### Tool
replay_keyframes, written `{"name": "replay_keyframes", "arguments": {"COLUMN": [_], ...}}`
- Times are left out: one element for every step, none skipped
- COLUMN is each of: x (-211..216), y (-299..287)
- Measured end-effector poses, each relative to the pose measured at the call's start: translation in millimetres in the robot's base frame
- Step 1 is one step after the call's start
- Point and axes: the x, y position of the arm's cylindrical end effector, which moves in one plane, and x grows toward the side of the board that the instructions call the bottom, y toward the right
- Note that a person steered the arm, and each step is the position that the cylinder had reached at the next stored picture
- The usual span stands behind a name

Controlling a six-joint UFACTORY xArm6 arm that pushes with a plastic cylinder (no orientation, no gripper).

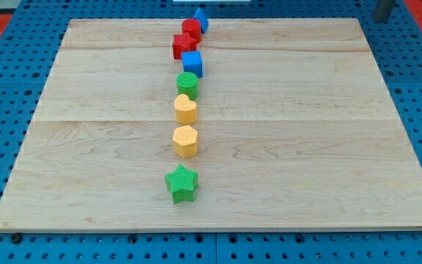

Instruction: Point your arm at the top right

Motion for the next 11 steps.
{"name": "replay_keyframes", "arguments": {"x": [-1,0,1,1,-1,-1,0,0,0,0,0], "y": [-3,-3,-7,-9,-9,-10,-12,-12,-42,-90,-118]}}
